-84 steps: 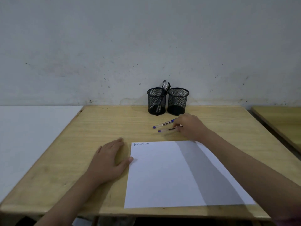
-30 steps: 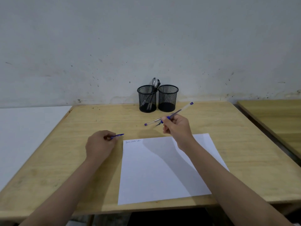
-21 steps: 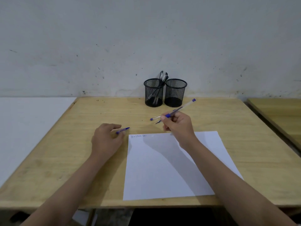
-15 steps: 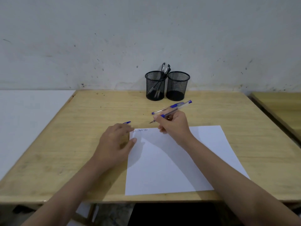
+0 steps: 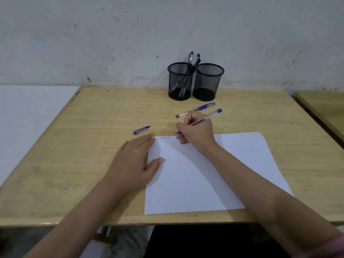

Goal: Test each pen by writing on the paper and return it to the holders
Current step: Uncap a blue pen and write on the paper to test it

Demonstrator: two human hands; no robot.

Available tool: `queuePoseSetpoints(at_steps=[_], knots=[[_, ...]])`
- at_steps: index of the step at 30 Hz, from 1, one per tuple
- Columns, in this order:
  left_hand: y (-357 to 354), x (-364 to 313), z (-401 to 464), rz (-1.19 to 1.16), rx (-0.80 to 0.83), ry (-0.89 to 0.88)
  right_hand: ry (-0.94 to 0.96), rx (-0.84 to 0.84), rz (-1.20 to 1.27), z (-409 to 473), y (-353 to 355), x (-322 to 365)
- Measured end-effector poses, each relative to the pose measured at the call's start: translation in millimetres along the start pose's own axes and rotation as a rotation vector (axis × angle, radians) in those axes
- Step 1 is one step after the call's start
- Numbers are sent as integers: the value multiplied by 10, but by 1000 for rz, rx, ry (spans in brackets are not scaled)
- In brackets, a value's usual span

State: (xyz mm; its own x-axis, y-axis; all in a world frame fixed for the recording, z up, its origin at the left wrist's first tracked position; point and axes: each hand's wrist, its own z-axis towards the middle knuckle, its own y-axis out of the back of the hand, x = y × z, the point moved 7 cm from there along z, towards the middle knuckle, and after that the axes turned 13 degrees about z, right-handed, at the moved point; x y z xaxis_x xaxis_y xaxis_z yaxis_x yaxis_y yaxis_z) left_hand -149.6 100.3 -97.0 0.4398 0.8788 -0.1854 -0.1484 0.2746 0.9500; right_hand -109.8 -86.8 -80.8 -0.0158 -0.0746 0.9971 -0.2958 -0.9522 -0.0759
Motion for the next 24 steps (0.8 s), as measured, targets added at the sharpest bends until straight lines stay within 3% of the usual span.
queuePoseSetpoints(at_steps=[8, 24], knots=[[-6, -3, -102, 80, 97, 94, 112, 41, 27, -26, -35, -24], [15, -24, -92, 94, 121, 106, 95, 35, 35, 8, -39, -61]])
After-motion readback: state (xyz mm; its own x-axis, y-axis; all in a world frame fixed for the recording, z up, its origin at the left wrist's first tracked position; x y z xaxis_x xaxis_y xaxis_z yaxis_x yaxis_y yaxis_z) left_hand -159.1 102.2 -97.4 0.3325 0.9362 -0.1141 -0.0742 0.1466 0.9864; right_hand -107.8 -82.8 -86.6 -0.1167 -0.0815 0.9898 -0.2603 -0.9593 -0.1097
